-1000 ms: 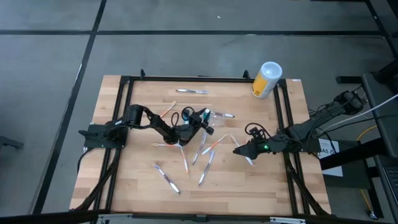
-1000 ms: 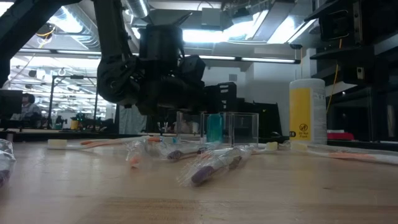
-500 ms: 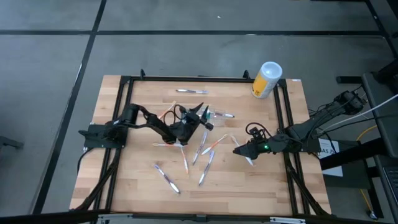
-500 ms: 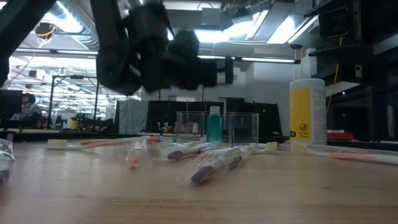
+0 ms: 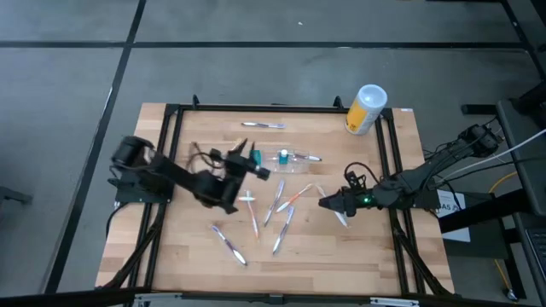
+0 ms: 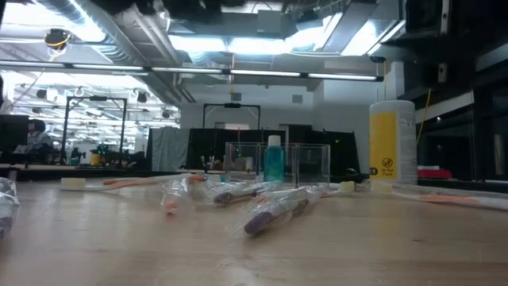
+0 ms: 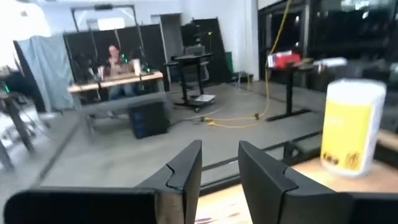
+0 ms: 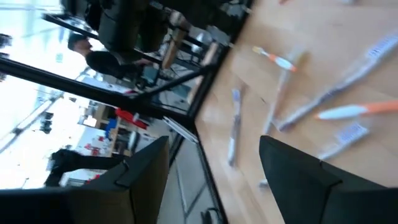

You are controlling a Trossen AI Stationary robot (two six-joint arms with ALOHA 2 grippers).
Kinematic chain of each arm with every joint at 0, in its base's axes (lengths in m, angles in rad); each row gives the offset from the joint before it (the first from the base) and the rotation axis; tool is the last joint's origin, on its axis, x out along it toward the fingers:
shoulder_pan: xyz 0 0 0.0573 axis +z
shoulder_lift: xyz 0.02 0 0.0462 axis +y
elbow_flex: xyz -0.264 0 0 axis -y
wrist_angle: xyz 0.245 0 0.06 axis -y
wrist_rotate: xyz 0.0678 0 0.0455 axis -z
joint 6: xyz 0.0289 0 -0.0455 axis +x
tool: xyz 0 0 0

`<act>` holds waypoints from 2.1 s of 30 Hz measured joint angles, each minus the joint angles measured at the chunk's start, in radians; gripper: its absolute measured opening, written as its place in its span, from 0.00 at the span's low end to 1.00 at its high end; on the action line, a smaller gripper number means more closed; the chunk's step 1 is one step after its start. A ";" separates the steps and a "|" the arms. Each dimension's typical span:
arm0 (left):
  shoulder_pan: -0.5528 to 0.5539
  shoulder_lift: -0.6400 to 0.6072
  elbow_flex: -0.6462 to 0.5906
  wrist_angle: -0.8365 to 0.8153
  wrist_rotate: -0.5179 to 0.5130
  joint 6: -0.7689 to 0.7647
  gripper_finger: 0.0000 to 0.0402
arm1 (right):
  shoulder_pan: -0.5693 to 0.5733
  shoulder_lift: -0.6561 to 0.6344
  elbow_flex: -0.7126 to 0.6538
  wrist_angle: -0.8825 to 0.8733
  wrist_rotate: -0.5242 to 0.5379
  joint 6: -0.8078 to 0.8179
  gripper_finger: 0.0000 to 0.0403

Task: Pick & Place toothbrushing station
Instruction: Put the blue mouthwash into the middle section of the transparent organizer

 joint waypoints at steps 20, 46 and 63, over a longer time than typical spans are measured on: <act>-0.179 -0.390 0.137 -0.303 0.500 -0.025 0.19 | 0.003 0.000 0.000 0.383 0.044 -0.378 0.62; 0.355 -0.419 0.847 -2.786 1.029 -1.357 0.19 | 0.003 0.000 0.000 0.472 0.064 -0.509 0.62; 0.858 -0.308 0.048 -2.149 1.480 -1.542 0.15 | 0.006 0.000 0.000 0.480 0.123 -0.551 0.62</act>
